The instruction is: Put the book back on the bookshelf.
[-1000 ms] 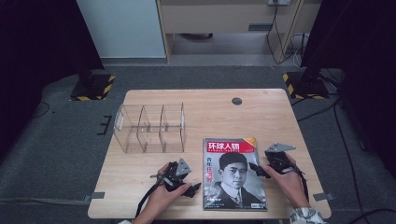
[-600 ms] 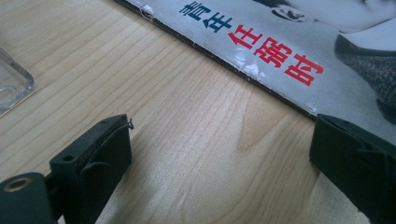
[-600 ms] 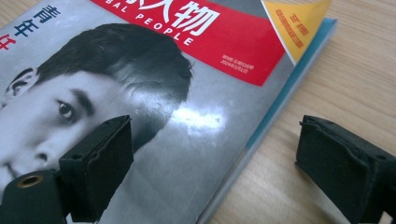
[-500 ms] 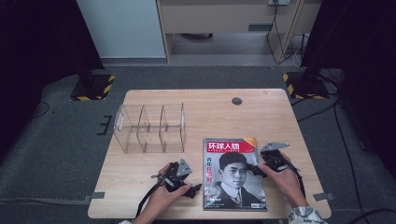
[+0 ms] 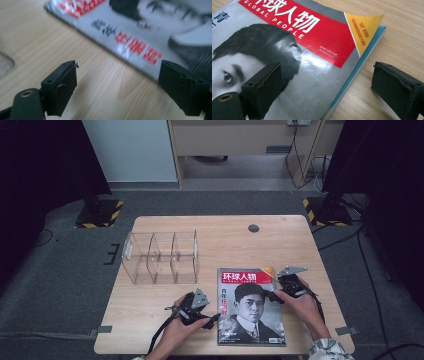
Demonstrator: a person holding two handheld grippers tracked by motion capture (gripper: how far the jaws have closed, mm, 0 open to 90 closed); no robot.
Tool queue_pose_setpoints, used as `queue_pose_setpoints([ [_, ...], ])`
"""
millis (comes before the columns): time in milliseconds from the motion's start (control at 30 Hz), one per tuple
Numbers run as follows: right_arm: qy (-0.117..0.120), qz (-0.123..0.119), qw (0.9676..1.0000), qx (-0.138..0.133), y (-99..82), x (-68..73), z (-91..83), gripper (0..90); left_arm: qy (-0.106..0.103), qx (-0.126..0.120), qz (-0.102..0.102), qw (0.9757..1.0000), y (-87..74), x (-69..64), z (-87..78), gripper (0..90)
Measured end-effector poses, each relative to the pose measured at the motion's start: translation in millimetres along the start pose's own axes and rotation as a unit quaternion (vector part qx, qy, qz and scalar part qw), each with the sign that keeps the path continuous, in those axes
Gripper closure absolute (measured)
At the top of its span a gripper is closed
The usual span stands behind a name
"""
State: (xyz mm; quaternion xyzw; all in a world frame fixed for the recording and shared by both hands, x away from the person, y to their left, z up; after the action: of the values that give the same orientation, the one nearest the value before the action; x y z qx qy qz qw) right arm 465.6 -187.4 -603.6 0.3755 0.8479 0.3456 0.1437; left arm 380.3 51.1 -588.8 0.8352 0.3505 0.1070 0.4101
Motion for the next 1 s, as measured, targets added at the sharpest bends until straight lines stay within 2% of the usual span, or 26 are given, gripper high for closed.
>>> queue_pose_setpoints([
  [67, 0.001, 0.0, 1.0, 0.002, -0.3, 0.1, -0.2, 9.2, -0.009, -0.008, -0.003, 0.9999, 5.3, -3.8, 0.5, 14.4],
  [167, -0.001, 0.002, 1.0, -0.006, 3.0, -2.3, 2.5, 9.2, -0.02, 0.003, -0.008, 0.9998, 4.3, -10.0, 7.9, 15.5],
  [200, -0.002, 0.009, 1.0, -0.003, 5.2, -4.2, 4.6, 9.2, -0.023, 0.006, -0.006, 0.9997, 3.7, -12.3, 10.6, 20.5],
  [267, -0.002, 0.011, 0.9999, -0.007, 7.2, -5.9, 6.5, 9.3, -0.032, 0.008, 0.002, 0.9995, 4.0, -20.6, 16.2, 22.5],
  [333, -0.002, 0.015, 0.9999, -0.005, 7.5, -5.8, 6.8, 9.3, -0.034, 0.007, 0.003, 0.9994, 4.3, -23.1, 18.0, 23.8],
  [400, -0.006, 0.006, 1.0, -0.004, 7.4, -6.3, 7.2, 9.3, -0.036, 0.01, 0.005, 0.9993, 3.3, -27.0, 21.8, 27.4],
  [533, -0.008, 0.007, 0.9999, -0.005, 7.9, -6.3, 7.7, 9.5, -0.042, 0.016, -0.008, 0.999, 2.5, -26.3, 23.9, 27.7],
  [667, -0.007, 0.008, 0.9999, -0.008, 9.5, -5.1, 9.5, 9.8, -0.037, 0.016, -0.014, 0.9991, 4.6, -22.8, 25.9, 28.6],
  [767, -0.01, 0.01, 0.9999, -0.009, 12.0, -4.8, 12.3, 9.8, -0.028, 0.017, -0.009, 0.9994, 5.7, -22.3, 28.1, 28.8],
  [933, -0.017, 0.0, 0.9998, -0.012, 13.0, -3.6, 14.0, 10.9, -0.026, 0.017, -0.007, 0.9995, 5.5, -22.5, 28.2, 28.8],
  [1000, -0.014, 0.007, 0.9998, -0.011, 12.6, -3.3, 12.7, 12.0, -0.024, 0.017, -0.007, 0.9995, 5.5, -22.6, 28.2, 28.8],
])
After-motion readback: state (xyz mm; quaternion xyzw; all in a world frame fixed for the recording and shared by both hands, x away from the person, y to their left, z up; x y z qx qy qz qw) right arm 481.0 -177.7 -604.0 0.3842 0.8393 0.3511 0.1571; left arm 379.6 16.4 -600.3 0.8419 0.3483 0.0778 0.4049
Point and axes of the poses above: each handheld gripper's, and its own axes: z roughly forward along the jaws, y roughly out of its top, x roughly to its left, the point moved 10 cm from there along z, roughly forward along the jaws, and after that the axes turned 7 degrees about -z, right-handed, at the moved point
